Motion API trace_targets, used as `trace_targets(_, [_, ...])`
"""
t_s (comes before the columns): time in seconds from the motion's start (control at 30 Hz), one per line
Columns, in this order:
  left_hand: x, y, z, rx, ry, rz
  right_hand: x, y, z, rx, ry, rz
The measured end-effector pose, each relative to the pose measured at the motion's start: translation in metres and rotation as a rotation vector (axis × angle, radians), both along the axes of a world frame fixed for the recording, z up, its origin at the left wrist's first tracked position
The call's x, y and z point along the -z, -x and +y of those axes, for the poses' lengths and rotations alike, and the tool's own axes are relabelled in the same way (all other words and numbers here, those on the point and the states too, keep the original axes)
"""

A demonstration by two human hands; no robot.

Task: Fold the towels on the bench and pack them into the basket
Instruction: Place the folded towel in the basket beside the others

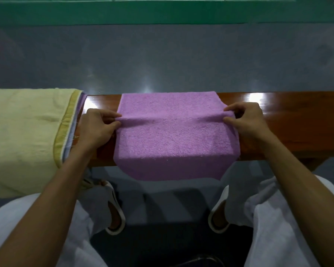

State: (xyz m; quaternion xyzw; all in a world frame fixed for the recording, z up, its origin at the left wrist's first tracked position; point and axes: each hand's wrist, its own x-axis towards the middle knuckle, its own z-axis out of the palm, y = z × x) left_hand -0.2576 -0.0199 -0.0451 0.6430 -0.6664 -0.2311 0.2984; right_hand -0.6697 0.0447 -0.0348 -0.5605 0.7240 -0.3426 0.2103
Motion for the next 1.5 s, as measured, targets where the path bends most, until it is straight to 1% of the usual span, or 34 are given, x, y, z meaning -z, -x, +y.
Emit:
trace_targets(0.1, [-0.002, 0.002, 0.001, 0.000, 0.043, -0.009, 0.000, 0.001, 0.001, 0.074, 0.037, 0.032])
trace_targets(0.27, [-0.007, 0.002, 0.006, -0.008, 0.100, -0.024, 0.001, 0.003, 0.002, 0.138, 0.044, -0.029])
trace_targets(0.33, [-0.008, 0.001, 0.007, -0.008, 0.091, -0.041, 0.004, 0.004, 0.002, 0.164, 0.025, -0.045])
trace_targets(0.4, [-0.009, 0.001, 0.007, -0.028, 0.076, -0.073, 0.005, 0.006, 0.001, 0.186, 0.018, -0.011])
trace_targets(0.47, [-0.011, 0.003, 0.009, -0.068, 0.050, -0.057, 0.001, 0.006, 0.001, 0.182, 0.030, 0.024])
trace_targets(0.53, [-0.012, 0.010, 0.012, -0.112, -0.020, 0.067, -0.004, 0.004, 0.000, 0.179, 0.050, -0.035])
trace_targets(0.63, [-0.016, 0.019, 0.013, -0.188, -0.228, 0.451, -0.011, -0.003, 0.000, 0.170, -0.015, -0.282])
trace_targets(0.67, [-0.018, 0.020, 0.013, -0.192, -0.282, 0.532, -0.013, -0.006, 0.000, 0.155, -0.062, -0.357])
trace_targets(0.77, [-0.023, 0.023, 0.010, -0.169, -0.318, 0.603, -0.022, -0.014, -0.001, 0.120, -0.152, -0.496])
trace_targets(0.8, [-0.024, 0.023, 0.008, -0.161, -0.334, 0.656, -0.024, -0.016, -0.003, 0.123, -0.161, -0.540])
trace_targets(0.87, [-0.026, 0.025, 0.002, -0.162, -0.399, 0.826, -0.029, -0.019, -0.008, 0.121, -0.188, -0.645])
trace_targets(0.93, [-0.027, 0.026, -0.008, -0.163, -0.451, 0.977, -0.036, -0.019, -0.017, 0.061, -0.248, -0.788])
trace_targets(0.97, [-0.029, 0.027, -0.015, -0.150, -0.436, 1.026, -0.041, -0.019, -0.022, 0.017, -0.261, -0.858])
trace_targets(1.03, [-0.037, 0.031, -0.027, -0.098, -0.310, 1.114, -0.054, -0.020, -0.033, -0.057, -0.171, -0.986])
trace_targets(1.1, [-0.052, 0.033, -0.036, -0.013, -0.166, 1.227, -0.065, -0.023, -0.042, -0.120, 0.029, -1.110])
trace_targets(1.17, [-0.070, 0.030, -0.038, 0.143, -0.075, 1.343, -0.076, -0.028, -0.043, -0.238, 0.214, -1.182])
trace_targets(1.23, [-0.086, 0.024, -0.034, 0.330, -0.067, 1.440, -0.088, -0.031, -0.037, -0.318, 0.310, -1.163])
trace_targets(1.27, [-0.091, 0.020, -0.030, 0.394, -0.076, 1.484, -0.093, -0.030, -0.032, -0.348, 0.321, -1.135])
trace_targets(1.33, [-0.091, 0.016, -0.022, 0.445, -0.115, 1.526, -0.094, -0.026, -0.023, -0.387, 0.329, -1.073])
trace_targets(1.4, [-0.082, 0.012, -0.013, 0.396, -0.146, 1.457, -0.085, -0.019, -0.017, -0.374, 0.298, -0.997])
trace_targets(1.43, [-0.076, 0.010, -0.009, 0.348, -0.158, 1.390, -0.078, -0.015, -0.016, -0.324, 0.266, -0.962])
trace_targets(1.47, [-0.069, 0.008, -0.006, 0.283, -0.166, 1.305, -0.071, -0.011, -0.014, -0.250, 0.219, -0.912])
trace_targets(1.5, [-0.063, 0.007, -0.003, 0.200, -0.164, 1.183, -0.063, -0.007, -0.013, -0.161, 0.169, -0.845])
